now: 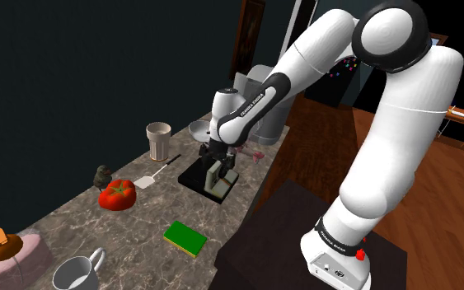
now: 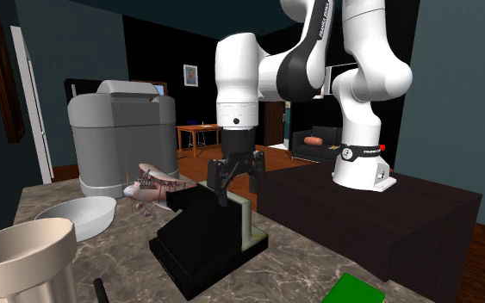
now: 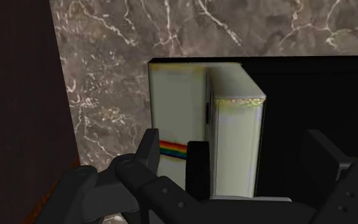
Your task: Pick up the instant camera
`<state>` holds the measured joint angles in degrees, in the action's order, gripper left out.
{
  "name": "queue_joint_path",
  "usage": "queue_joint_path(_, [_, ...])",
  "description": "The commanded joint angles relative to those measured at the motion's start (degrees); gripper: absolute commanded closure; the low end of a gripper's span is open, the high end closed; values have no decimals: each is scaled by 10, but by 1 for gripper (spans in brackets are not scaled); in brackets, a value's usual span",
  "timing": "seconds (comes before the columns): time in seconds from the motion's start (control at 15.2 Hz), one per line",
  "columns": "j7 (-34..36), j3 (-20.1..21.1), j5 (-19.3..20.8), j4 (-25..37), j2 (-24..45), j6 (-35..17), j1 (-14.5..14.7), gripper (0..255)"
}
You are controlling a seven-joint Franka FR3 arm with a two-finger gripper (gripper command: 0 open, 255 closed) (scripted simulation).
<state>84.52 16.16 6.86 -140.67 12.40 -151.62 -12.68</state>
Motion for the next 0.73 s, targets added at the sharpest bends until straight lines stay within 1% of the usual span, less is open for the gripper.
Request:
queue_joint_path(0.0, [11, -5, 11, 2, 17, -15, 4, 0])
queue_joint_path(0.26, [20, -13, 25, 4, 39, -33, 10, 0])
queue_joint_path(0.33, [20, -13, 25, 5, 38, -32, 10, 255])
queue_joint_path(0.66, [21, -13, 25, 5, 38, -32, 10, 255])
